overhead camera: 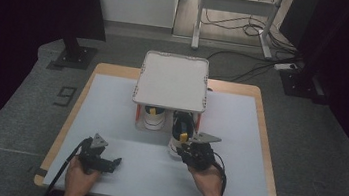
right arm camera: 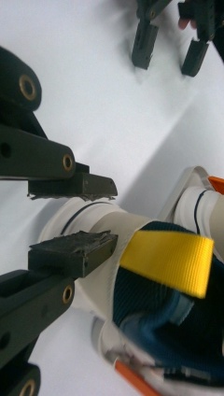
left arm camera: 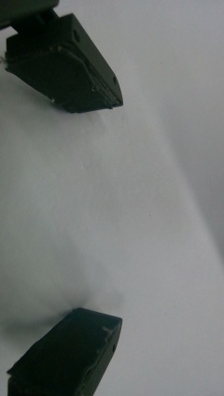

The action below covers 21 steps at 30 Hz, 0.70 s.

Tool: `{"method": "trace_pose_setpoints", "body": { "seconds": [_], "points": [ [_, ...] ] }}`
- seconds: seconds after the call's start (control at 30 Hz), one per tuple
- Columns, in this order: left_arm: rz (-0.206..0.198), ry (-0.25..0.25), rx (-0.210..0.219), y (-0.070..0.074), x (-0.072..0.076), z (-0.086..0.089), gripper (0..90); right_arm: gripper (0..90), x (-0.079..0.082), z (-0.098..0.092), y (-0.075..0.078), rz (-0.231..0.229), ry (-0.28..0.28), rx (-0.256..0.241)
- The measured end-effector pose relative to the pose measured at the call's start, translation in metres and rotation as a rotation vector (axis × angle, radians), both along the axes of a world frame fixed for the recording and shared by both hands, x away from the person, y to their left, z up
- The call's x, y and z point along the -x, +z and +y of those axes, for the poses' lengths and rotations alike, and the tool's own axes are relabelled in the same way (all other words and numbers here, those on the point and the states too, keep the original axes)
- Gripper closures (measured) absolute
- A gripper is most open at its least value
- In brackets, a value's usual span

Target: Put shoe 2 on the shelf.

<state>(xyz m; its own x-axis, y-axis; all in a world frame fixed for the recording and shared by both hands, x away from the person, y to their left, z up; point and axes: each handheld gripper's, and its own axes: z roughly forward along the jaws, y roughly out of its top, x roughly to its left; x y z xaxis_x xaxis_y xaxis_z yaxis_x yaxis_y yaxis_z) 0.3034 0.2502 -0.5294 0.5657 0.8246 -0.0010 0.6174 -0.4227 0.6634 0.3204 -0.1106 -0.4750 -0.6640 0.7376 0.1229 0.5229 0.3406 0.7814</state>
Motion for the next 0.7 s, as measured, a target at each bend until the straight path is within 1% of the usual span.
{"method": "trace_pose_setpoints", "body": {
  "seconds": [0.03,0.1,0.13,0.3,0.33,0.4,0.5,0.57,0.7],
  "points": [
    [0.000,0.000,0.000,0.000,0.000,0.000,0.0,76.0,-0.004,0.002,-0.001,-0.008,0.005,-0.020],
    [0.000,0.000,0.000,0.000,0.000,0.000,0.0,76.6,-0.005,0.002,-0.001,-0.013,0.005,-0.022],
    [0.000,0.000,0.000,0.000,0.000,0.000,0.0,78.2,-0.007,0.004,0.000,-0.032,0.011,-0.004],
    [0.001,-0.002,-0.002,0.000,0.000,0.000,0.0,82.7,-0.013,0.005,0.001,-0.039,0.021,-0.024],
    [0.001,-0.001,-0.001,0.000,0.000,0.000,0.0,82.4,-0.015,0.005,0.003,-0.053,0.012,-0.022],
    [0.001,-0.001,-0.001,0.000,0.000,0.000,0.0,83.2,-0.017,0.006,0.004,-0.057,0.001,-0.014],
    [0.001,-0.001,-0.001,0.000,0.000,0.000,0.0,83.0,-0.025,0.008,0.005,-0.065,-0.011,-0.019],
    [0.001,-0.001,-0.002,0.000,0.000,0.000,0.0,83.0,-0.029,0.010,0.005,-0.071,-0.020,-0.001],
    [0.000,0.000,0.000,0.000,0.000,0.000,0.0,85.0,-0.037,0.011,0.003,-0.076,-0.025,-0.003]
  ]
}}
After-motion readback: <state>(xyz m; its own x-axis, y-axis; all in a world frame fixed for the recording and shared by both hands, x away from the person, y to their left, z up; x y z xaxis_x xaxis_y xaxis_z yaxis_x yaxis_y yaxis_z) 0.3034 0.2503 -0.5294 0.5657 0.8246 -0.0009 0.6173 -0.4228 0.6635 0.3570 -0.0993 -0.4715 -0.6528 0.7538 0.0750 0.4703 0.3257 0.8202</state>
